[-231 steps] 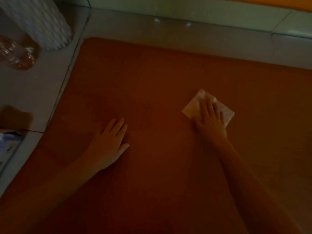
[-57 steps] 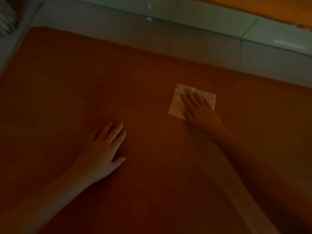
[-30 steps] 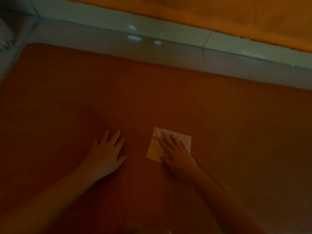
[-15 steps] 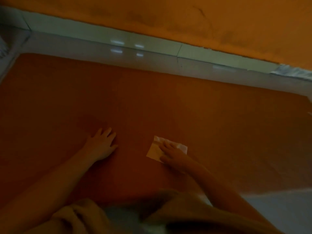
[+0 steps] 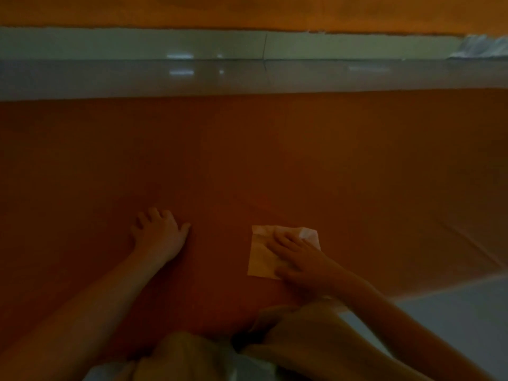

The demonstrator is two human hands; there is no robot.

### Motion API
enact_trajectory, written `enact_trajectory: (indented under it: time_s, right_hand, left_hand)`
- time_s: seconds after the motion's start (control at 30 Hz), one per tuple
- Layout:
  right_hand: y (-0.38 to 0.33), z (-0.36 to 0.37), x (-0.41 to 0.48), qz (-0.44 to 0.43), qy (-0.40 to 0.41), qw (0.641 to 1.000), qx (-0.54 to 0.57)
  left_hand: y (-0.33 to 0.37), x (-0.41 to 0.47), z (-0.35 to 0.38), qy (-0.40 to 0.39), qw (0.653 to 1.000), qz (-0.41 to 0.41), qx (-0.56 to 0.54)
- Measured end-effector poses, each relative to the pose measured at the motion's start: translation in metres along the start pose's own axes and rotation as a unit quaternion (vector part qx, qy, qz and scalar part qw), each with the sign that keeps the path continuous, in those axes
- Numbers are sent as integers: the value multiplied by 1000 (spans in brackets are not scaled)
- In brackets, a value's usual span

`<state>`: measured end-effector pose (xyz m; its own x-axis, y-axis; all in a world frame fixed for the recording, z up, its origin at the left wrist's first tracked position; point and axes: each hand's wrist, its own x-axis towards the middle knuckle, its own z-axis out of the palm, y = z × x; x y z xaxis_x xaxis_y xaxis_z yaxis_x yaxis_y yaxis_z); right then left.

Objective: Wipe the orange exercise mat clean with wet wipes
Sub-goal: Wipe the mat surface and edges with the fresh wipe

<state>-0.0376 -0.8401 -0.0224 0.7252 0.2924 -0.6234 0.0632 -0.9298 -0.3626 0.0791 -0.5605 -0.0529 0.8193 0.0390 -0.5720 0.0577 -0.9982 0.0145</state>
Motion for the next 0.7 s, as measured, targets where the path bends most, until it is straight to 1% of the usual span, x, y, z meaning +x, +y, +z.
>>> enact_trajectory:
  time_s: [0.07,0.17,0.23,0.33,0.4,0.5,0.6,0.63,0.7]
  right_hand:
    - [10,-1,2,26,32,999,25]
    - [11,-2,14,63,70,995,26]
    - [6,3,14,51,72,996,8]
    - [2,10,-6,-8,48,998,-44]
    - [6,9,-19,-19,43,997,-56]
    - [24,2,-8,28,55,998,-15]
    - [37,-8,25,99,89,991,10]
    - [35,-10,34,108,89,990,6]
    - [27,-8,37,73,79,994,-14]
  left_hand:
    - [4,0,3,25,1000,13,-7]
    - [8,5,11,70,995,69,-21]
    - [9,4,18,94,992,75,-41]
    - [5,1,21,98,992,68,-40]
    - [4,1,19,98,991,88,-31]
    - [8,-2,19,100,984,143,-20]
    - [9,-2,18,105,981,161,-9]
    - [9,-2,17,108,981,163,-8]
    - [7,-1,17,105,981,163,-5]
